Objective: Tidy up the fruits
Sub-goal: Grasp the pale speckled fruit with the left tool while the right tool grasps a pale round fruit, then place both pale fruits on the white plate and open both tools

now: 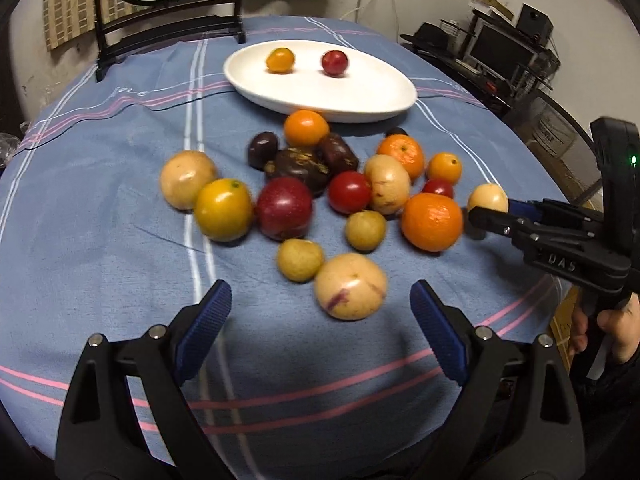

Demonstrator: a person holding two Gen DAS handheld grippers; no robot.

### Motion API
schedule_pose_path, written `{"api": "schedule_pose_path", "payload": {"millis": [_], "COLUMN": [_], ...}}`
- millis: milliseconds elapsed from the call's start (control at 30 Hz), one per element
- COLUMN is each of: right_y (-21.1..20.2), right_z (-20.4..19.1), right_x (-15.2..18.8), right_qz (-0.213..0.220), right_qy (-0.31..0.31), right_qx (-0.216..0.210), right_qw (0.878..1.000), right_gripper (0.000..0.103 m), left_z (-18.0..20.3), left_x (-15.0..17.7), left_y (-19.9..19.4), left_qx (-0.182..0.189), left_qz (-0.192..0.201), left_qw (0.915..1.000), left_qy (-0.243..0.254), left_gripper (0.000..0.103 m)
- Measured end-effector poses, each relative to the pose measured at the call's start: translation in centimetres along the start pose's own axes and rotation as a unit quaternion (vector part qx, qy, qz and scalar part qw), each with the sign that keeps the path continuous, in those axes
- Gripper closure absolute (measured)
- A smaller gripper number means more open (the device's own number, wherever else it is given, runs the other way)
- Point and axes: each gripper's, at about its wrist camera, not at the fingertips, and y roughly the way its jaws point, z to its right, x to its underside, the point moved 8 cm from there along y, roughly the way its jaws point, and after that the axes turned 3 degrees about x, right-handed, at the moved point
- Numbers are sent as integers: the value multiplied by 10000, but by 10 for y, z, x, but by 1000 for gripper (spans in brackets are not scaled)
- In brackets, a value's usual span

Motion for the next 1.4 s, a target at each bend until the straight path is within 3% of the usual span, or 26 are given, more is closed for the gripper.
{"api": "schedule_pose_path", "payload": {"millis": [100, 233, 300, 367, 800, 1200, 1400], "right_y": [-2, -4, -4, -5, -11, -13, -11], "right_z": [5, 5, 5, 5, -12, -31, -45], "right_x": [0, 4, 6, 6, 2, -29, -65], "right_qz": [11, -20, -21, -1, 60, 286, 445], "right_qy": [81, 155, 171, 194, 26, -101, -424], "right_qx": [-25, -180, -202, -220, -341, -368, -330], "right_qw": [10000, 9997, 9996, 9996, 9994, 9989, 9976], "right_gripper": [66, 66, 66, 66, 66, 66, 66], "left_z": [9, 12, 15, 15, 15, -10, -18], "left_x": [1, 3, 1, 0, -3, -47, -92], "left_y": [6, 24, 24, 23, 5, -11, -1], "left_qx": [95, 137, 71, -21, 186, 194, 163], "left_qz": [-61, -294, -236, -165, 23, 453, 514], "left_qw": [9999, 9995, 9997, 9999, 9997, 9983, 9981], "left_qy": [54, -45, 6, -15, -129, -308, -307], "left_gripper": [15, 45, 47, 61, 61, 61, 61]}}
